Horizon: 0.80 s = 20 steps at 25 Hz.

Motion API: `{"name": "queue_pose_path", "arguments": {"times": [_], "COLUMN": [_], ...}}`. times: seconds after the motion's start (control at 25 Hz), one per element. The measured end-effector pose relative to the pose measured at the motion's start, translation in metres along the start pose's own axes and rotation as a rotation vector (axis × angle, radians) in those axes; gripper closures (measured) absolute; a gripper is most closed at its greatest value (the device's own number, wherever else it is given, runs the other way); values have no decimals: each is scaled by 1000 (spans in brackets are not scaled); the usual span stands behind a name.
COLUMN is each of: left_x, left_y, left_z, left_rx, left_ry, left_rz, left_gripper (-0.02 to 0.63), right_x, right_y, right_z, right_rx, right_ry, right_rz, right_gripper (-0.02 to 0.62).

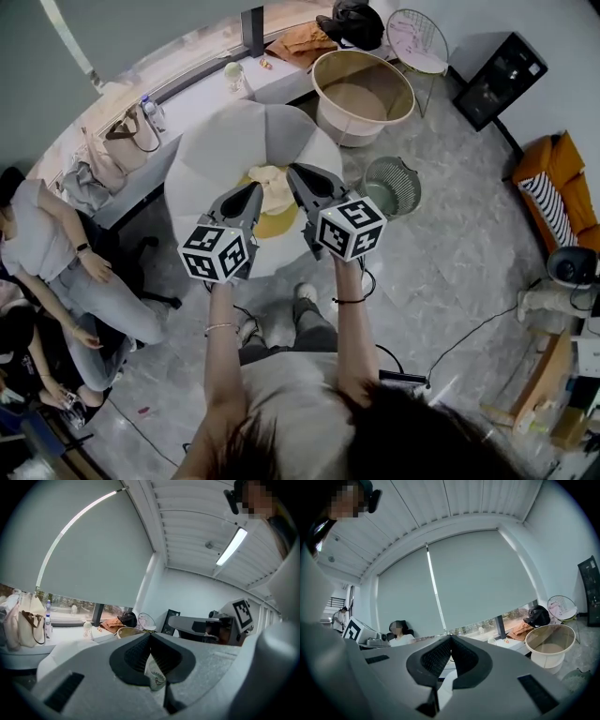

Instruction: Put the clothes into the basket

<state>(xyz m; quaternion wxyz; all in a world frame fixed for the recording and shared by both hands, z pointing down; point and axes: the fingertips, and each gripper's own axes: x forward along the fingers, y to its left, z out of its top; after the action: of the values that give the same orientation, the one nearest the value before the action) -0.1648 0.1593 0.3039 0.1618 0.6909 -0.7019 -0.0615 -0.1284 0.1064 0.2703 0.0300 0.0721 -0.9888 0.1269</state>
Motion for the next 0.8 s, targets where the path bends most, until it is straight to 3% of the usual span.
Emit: {"name": "queue_pose_path", "arguments": {"times": [0.48, 0.8], "left_x": [42, 39], "left_y": [-7, 15], "left_z": [-8, -21], "left_rx": [-42, -87], "left_ry": [-43, -20], "left_rz": [143, 201], "left_gripper": [595, 595], "right_x": [6, 28], "right_y": [-58, -61], "right_z": [-7, -33], "right_rx": [9, 61], "right_ry": [78, 136], "right_rz": [102, 118], "right_gripper": [586, 586]}}
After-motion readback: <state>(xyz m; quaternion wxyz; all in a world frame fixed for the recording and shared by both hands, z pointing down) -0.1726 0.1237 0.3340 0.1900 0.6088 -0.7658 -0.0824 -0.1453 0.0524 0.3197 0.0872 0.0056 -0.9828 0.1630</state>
